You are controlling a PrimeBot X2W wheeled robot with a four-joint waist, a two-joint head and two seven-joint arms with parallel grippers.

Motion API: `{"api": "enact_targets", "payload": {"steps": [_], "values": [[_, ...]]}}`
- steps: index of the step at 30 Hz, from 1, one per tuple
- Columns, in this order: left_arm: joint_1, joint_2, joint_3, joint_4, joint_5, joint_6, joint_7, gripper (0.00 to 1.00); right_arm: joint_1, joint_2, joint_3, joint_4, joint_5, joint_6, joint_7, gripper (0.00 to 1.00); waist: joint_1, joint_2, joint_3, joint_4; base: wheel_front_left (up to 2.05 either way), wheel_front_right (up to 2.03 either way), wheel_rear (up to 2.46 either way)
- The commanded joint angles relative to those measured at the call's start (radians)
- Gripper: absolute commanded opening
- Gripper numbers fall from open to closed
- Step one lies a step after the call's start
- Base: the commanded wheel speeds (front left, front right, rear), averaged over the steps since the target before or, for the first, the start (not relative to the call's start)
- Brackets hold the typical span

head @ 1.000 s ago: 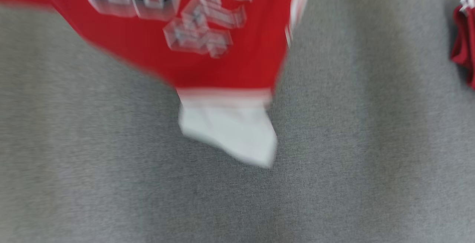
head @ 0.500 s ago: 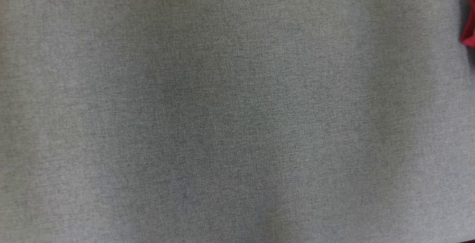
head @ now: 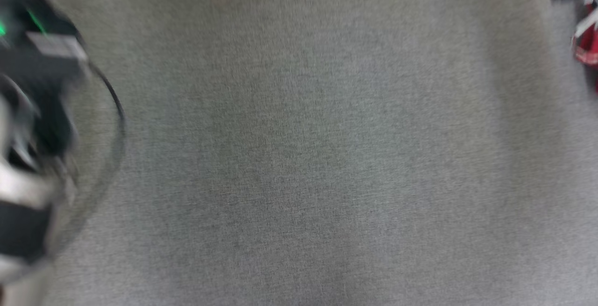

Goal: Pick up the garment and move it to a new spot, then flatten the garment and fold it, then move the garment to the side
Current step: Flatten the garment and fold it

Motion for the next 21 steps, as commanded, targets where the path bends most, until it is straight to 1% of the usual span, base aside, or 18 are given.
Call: {"api": "enact_targets", "payload": {"steps": [1, 4, 6, 9, 13, 15, 18, 21], "values": [[0.088, -0.001, -0.012, -0.027, -0.012, -0.001, -0.008, 0.0, 0.064, -0.031, 0.009, -0.039, 0.031, -0.003, 0.018, 0.0, -0.0001, -0.0002, -0.083, 0.015, 0.0, 0.0, 0.0], [0.246, 0.009, -0.034, -0.043, -0.012, 0.0, -0.009, 0.0, 0.197, -0.072, 0.052, -0.13, 0.112, -0.003, 0.093, 0.0, -0.0001, -0.0002, -0.162, 0.019, 0.0, 0.0, 0.0], [0.345, -0.003, -0.03, -0.034, -0.027, 0.0, -0.009, 0.0, 0.288, -0.109, 0.098, -0.194, 0.164, -0.003, 0.156, 0.0, -0.0001, -0.0002, -0.22, 0.019, 0.0, 0.0, 0.0], [0.467, -0.024, -0.021, -0.017, -0.04, 0.018, -0.01, 0.0, 0.403, -0.163, 0.143, -0.289, 0.257, -0.003, 0.252, 0.0, -0.0001, -0.0002, -0.292, 0.019, 0.0, 0.0, 0.0], [0.587, -0.047, -0.029, -0.003, -0.049, 0.081, -0.003, 0.0, 0.532, -0.214, 0.179, -0.382, 0.34, -0.003, 0.353, 0.0, -0.0001, -0.0002, -0.36, 0.022, 0.0, 0.0, 0.0], [0.633, -0.06, -0.039, 0.002, -0.05, 0.112, 0.006, 0.0, 0.593, -0.227, 0.191, -0.415, 0.391, -0.003, 0.405, 0.0, -0.0001, -0.0002, -0.384, 0.025, 0.0, 0.0, 0.0], [0.678, -0.063, -0.038, 0.006, -0.039, 0.155, 0.004, 0.0, 0.67, -0.261, 0.198, -0.452, 0.448, -0.003, 0.488, 0.0, -0.0001, -0.0002, -0.408, 0.029, 0.0, 0.0, 0.0], [0.717, -0.066, -0.033, 0.006, -0.026, 0.176, -0.001, 0.0, 0.732, -0.282, 0.2, -0.485, 0.486, -0.003, 0.558, 0.0, -0.0001, -0.0002, -0.424, 0.026, 0.0, 0.0, 0.0]]}}
